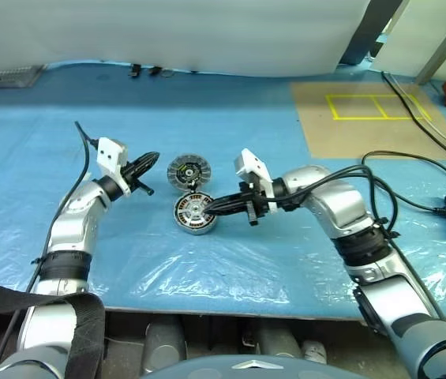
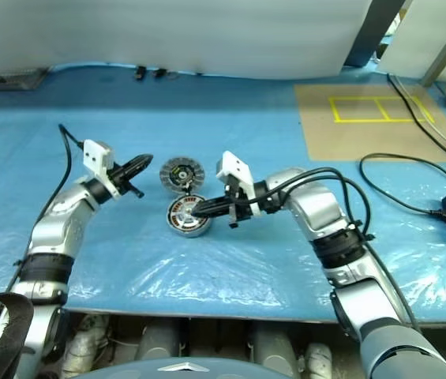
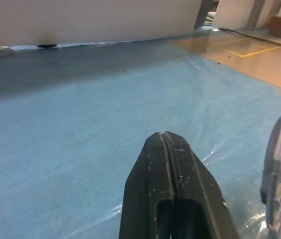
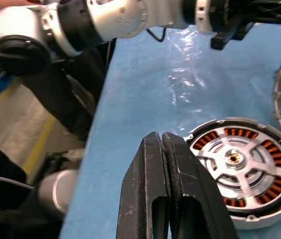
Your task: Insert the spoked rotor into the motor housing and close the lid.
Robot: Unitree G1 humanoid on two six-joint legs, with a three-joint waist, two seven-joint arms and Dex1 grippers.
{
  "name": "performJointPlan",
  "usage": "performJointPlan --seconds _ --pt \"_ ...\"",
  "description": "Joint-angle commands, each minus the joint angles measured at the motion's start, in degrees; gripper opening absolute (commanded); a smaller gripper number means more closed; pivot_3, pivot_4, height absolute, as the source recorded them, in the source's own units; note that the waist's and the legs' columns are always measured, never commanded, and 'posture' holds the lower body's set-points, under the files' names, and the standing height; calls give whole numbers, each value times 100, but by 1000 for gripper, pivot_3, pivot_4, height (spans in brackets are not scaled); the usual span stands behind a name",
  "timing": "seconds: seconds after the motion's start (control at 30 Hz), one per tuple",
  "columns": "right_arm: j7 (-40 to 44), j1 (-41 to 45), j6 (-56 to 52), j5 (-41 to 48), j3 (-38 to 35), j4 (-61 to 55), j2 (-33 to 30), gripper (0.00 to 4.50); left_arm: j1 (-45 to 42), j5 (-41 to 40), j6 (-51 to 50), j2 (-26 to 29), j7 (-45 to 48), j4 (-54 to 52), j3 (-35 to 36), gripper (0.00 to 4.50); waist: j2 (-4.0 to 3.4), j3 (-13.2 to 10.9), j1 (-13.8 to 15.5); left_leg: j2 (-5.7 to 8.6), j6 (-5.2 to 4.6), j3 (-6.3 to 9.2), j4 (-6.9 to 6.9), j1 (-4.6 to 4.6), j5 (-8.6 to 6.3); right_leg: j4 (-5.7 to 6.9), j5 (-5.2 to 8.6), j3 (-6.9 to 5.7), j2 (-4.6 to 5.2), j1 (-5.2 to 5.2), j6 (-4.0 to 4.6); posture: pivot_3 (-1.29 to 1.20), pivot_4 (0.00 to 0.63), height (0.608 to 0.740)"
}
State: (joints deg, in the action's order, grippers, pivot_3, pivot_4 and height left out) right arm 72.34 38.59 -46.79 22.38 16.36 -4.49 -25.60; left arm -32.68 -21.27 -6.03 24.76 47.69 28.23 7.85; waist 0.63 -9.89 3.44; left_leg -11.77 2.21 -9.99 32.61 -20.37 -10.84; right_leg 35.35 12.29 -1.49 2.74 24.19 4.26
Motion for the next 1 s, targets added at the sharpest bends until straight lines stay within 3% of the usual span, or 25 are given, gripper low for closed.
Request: performJointPlan --seconds 0.03,0.3,0.5,0.7,1.0 --pt "20 -65 -575 597 -315 -571 -239 31 -736 -209 -306 56 864 713 -33 0 0 0 69 0 0 -2 1 -2 0 0 0 0 -1 2 0 0 150 740" --pt "-391 -178 -914 1037 -589 -862 -428 31 -2107 103 -646 -150 2160 2691 -286 0 0 0 201 2 2 -2 -3 -8 1 -8 0 -2 1 3 0 0 150 740" --pt "-600 -226 -931 1186 -600 -958 -470 31 -2698 480 -461 -409 2537 3683 -382 0 3 -2 235 3 3 3 -5 -36 1 -30 -2 -21 2 4 -4 0 150 740" --pt "-663 -267 -947 1295 -574 -979 -575 31 -3074 551 -613 -575 3047 3894 -307 0 3 -2 240 2 3 21 -5 -61 1 -44 -4 -46 3 5 -5 0 150 740" --pt "-59 -259 -1366 1857 -784 -926 -1515 31 -2937 1021 -976 -605 4083 3359 -927 0 6 -5 281 3 3 26 -8 -67 1 -52 -5 -58 6 4 -6 0 150 740"
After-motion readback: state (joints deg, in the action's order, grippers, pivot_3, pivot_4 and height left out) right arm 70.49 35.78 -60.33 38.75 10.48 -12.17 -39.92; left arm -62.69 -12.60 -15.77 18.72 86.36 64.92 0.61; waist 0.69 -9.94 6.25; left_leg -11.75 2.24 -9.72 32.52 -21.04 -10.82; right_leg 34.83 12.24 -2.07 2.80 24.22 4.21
